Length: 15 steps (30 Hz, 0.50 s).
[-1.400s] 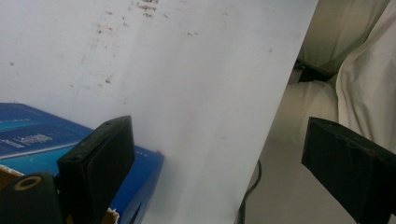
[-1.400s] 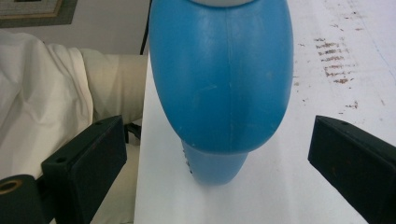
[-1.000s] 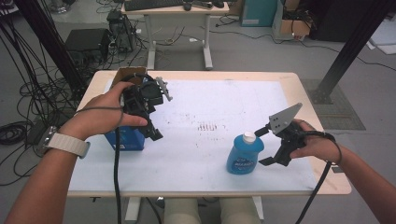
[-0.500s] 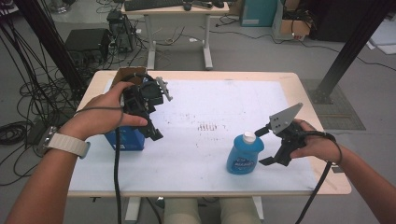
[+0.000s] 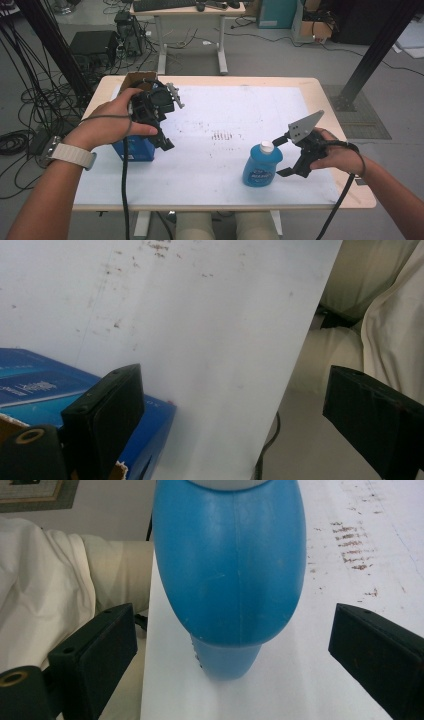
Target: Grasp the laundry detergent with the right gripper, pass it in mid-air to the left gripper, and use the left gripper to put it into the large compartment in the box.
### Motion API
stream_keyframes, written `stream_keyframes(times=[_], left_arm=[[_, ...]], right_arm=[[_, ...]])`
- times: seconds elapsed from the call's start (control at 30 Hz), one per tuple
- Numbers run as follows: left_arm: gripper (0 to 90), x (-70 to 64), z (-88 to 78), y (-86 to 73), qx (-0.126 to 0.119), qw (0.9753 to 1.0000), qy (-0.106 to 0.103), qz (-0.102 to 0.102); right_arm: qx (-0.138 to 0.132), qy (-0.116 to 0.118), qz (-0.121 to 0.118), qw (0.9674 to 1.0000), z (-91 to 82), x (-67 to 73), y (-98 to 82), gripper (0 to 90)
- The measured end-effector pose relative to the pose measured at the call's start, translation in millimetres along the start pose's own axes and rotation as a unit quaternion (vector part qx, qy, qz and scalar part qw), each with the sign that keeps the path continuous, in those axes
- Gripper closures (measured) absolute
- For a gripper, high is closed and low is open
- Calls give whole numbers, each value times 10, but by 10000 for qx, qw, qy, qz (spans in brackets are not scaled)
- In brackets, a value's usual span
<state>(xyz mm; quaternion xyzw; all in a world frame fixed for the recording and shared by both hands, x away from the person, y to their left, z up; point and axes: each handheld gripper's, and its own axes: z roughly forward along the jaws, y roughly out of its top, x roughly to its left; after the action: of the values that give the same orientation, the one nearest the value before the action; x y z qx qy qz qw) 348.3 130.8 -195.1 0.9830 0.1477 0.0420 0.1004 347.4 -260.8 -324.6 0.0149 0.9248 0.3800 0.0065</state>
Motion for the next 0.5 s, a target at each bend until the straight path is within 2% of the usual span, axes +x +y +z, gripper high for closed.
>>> stream_keyframes(times=[0.17, 0.2, 0.23, 0.3, 0.5], left_arm=[[100, -1, 6, 0, 0, 10000, 6, -4], [100, 9, 8, 2, 14, 10000, -30, 56], [100, 2, 10, -1, 1, 10000, -4, 0], [100, 12, 17, -3, 8, 10000, -44, 40], [101, 10, 30, -12, -17, 10000, -14, -17]], right_arm=[[1, -19, 14, 10000, 12, -2, -6, 53], [28, -1, -1, 10000, 15, -6, -6, 53], [-1, -13, 14, 10000, 24, -4, -11, 53], [-13, -16, -9, 10000, 36, -8, -15, 52], [-25, -30, 4, 10000, 63, -15, -27, 53]])
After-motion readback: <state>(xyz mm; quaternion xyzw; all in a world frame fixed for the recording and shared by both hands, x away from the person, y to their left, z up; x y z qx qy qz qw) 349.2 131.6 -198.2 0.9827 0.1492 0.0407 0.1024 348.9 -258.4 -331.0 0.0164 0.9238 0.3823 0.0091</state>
